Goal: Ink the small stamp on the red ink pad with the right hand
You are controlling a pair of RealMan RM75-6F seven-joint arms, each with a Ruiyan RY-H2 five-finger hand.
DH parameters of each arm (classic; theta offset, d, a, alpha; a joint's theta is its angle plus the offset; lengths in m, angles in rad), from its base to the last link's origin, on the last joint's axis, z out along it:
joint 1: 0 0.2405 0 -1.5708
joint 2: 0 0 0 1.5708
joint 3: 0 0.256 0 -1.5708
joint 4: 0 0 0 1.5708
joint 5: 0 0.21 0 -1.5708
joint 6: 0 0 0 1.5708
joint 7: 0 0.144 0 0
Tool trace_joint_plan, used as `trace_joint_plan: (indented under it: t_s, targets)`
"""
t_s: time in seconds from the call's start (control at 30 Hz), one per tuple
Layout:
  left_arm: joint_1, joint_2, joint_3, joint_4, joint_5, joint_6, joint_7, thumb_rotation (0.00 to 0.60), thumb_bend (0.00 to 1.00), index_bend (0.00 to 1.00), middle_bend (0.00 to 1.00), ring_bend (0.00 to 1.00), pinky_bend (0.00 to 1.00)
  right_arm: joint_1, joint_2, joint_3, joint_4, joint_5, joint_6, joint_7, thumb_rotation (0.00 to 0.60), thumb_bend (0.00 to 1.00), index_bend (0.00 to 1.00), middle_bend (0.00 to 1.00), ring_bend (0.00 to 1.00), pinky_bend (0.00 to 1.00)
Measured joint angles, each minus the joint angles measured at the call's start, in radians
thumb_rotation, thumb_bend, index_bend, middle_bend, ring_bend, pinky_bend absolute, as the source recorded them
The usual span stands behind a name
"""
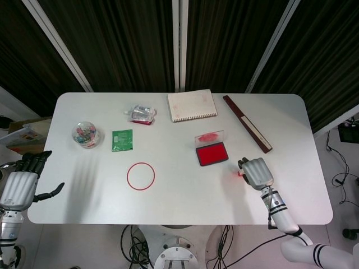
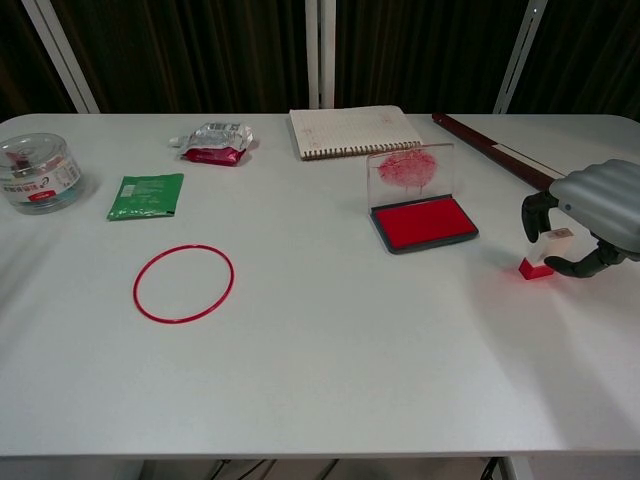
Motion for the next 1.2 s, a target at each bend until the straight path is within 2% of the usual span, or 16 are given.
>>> trace_joint_plan:
  t_s: [0.6, 0.83, 1.0, 1.2]
  targets:
    - [-0.004, 0.006, -0.003, -0.007, -0.003, -0.006, 0.003, 0.242, 0.20, 0.06, 0.12, 0.13, 0.20, -0.002, -0.013, 0.008, 0.021, 0.003, 0.029, 0.011, 0.600, 0.28, 0.61, 0.55, 0.90, 1.00]
    - [-0.002, 0.009, -0.003, -0.007, -0.003, -0.005, -0.001, 0.242, 0.20, 0.06, 0.12, 0.13, 0.20, 0.020, 0.014, 0.046, -0.022, 0.014, 0.026, 0.020, 0.600, 0.28, 0.61, 0.56, 0.90, 1.00]
    - [-0.001, 0.006, -0.003, 0.003, -0.009, -0.008, -0.014, 0.244, 0.20, 0.06, 0.12, 0.13, 0.20, 0.069, 0.029, 0.087, -0.057, 0.056, -0.042, 0.017, 0.600, 0.28, 0.62, 0.56, 0.90, 1.00]
    - [-0.001, 0.002, -0.003, 0.016, -0.012, -0.010, -0.027, 0.245, 0.20, 0.06, 0.12, 0.13, 0.20, 0.171, 0.041, 0.147, -0.088, 0.165, -0.201, -0.019, 0.600, 0.28, 0.62, 0.56, 0.90, 1.00]
